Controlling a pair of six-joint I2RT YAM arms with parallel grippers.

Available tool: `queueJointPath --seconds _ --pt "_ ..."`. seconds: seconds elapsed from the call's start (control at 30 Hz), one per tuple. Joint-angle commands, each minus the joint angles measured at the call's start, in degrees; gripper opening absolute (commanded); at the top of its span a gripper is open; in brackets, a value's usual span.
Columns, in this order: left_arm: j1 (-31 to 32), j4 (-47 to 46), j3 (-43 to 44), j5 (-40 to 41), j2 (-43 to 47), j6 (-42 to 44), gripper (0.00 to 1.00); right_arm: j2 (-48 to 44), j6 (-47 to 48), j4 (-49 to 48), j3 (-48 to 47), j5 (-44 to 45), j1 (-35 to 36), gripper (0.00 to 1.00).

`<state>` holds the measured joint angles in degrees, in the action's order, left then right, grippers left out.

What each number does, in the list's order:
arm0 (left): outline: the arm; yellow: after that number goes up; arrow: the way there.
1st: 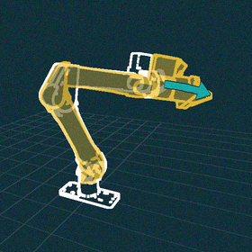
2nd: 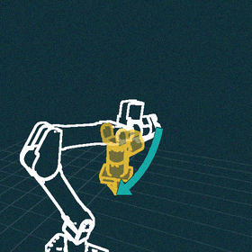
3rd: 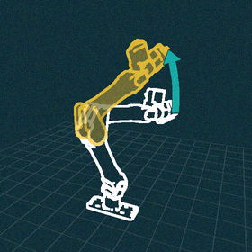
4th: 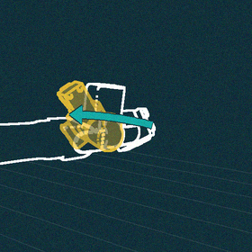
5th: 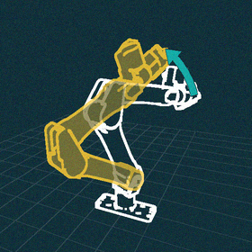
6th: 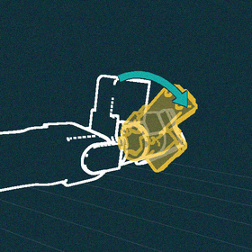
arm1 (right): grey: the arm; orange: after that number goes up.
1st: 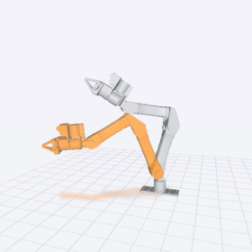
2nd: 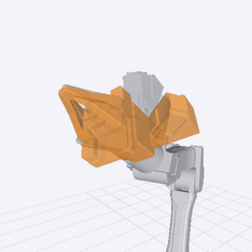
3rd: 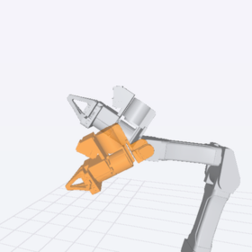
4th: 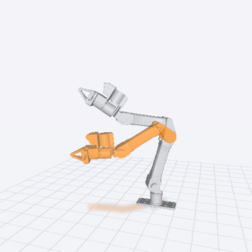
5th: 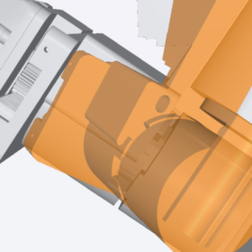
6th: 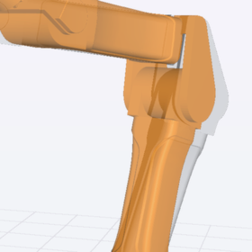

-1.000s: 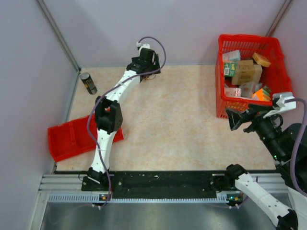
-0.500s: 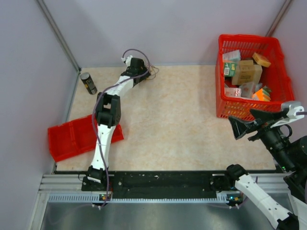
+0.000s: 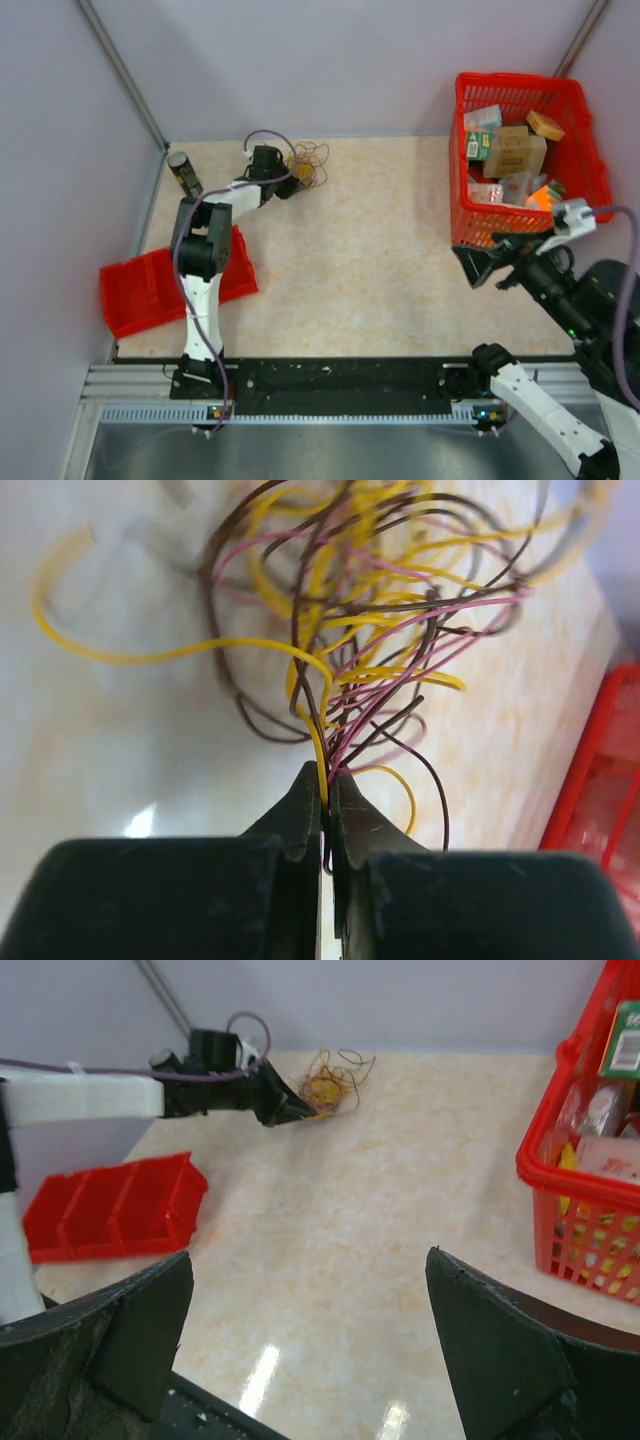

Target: Untangle the cables

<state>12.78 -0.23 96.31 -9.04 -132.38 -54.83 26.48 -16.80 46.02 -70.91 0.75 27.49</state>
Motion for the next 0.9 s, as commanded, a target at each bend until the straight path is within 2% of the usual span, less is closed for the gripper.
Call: queueJointPath --seconds 0.0,0.13,0.23,0.33,0.43,0.47,0.53,0.57,0.63,0.73,0.87 --pt "5.3 -2.8 -17.2 -3.6 22.7 7.0 0.00 7.4 -4.0 1.4 4.6 -3.3 0.3 0.98" --pt "11.5 -1.3 -32.0 -8.6 36.2 12.9 0.00 11.8 -6.4 0.4 8.7 -4.1 0.4 0.97" --pt "18.1 -1.0 -43.8 -6.7 44.9 14.6 0.00 12.4 -7.9 -1.2 12.7 -4.6 0.4 0.96" --pt "22.1 -2.9 -51.8 -10.6 51.2 14.1 0.01 11.6 -9.6 -3.9 17.1 -6.1 0.6 0.87" --pt "26.2 0.0 -56.3 -9.6 58.3 14.7 0.23 10.9 -11.8 -7.6 22.7 -7.2 2.0 0.81" --pt "27.7 0.0 -57.9 -9.8 61.3 14.6 0.37 10.8 -12.7 -9.3 24.8 -7.0 2.8 0.81" --pt "29.3 -0.3 -60.4 -12.0 66.0 14.4 0.59 11.0 -14.0 -13.1 28.1 -6.5 6.2 0.81" --pt "29.3 -0.1 -61.1 -14.0 67.9 14.1 0.74 11.1 -14.9 -15.1 29.9 -5.7 8.1 0.81" --pt "29.3 4.1 -60.8 -14.7 71.4 14.9 0.86 11.3 -17.0 -19.7 32.9 -2.5 12.9 0.81" --pt "29.3 11.6 -59.1 -9.6 74.6 15.3 0.89 12.7 -19.1 -25.3 36.2 -0.8 18.4 0.81" --pt "29.2 12.5 -59.7 1.0 74.4 11.9 0.80 19.4 -19.2 -28.3 37.9 1.4 22.9 0.81"
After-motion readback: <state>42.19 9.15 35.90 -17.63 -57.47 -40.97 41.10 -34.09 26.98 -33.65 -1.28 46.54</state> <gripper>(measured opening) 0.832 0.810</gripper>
